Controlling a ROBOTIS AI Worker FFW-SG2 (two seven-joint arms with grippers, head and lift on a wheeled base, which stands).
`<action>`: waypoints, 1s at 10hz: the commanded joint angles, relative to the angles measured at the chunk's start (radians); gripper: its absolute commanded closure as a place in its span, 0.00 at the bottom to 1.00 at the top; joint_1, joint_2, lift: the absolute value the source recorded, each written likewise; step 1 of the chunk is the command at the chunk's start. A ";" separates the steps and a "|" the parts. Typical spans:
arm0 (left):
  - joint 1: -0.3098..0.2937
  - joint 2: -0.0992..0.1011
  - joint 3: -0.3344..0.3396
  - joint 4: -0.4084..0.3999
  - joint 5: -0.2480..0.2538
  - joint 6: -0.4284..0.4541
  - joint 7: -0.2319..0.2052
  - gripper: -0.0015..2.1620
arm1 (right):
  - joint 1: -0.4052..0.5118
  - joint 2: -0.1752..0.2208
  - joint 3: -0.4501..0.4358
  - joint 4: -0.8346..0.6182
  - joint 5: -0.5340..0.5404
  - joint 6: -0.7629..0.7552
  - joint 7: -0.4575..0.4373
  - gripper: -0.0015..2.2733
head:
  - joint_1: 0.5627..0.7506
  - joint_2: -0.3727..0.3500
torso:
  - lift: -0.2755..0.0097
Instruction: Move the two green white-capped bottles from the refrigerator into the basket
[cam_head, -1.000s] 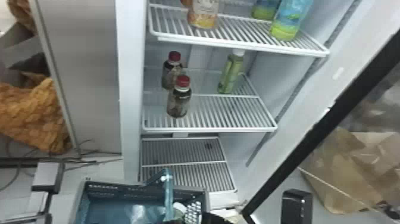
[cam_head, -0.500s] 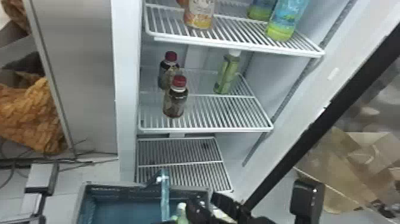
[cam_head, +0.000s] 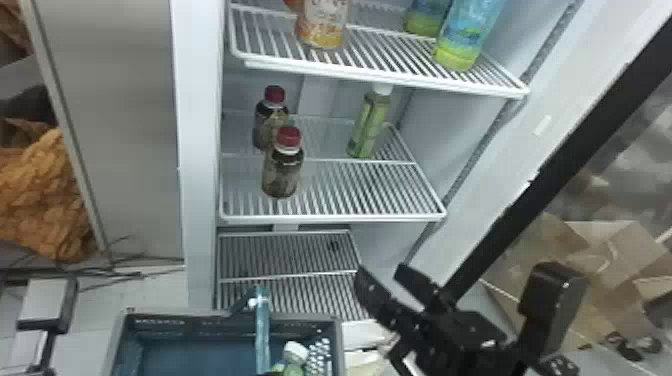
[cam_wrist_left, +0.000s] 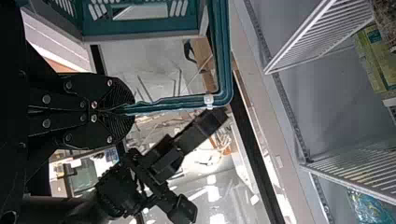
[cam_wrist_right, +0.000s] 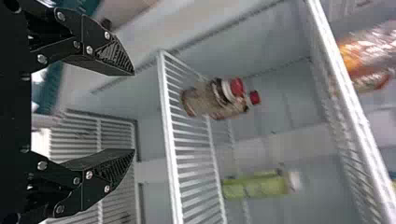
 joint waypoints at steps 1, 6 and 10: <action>0.001 0.000 0.001 -0.001 0.000 0.001 0.000 0.53 | -0.050 0.005 -0.017 0.041 0.028 -0.070 0.001 0.22 | 0.70 0.03 | 0.04; 0.005 -0.002 0.003 -0.001 0.004 -0.002 -0.002 0.53 | -0.185 0.007 -0.021 0.215 0.074 -0.267 -0.001 0.22 | 0.70 0.03 | 0.04; 0.005 -0.003 0.003 -0.001 0.004 -0.007 -0.003 0.53 | -0.283 0.005 -0.029 0.343 0.130 -0.326 -0.001 0.22 | 0.70 0.03 | 0.04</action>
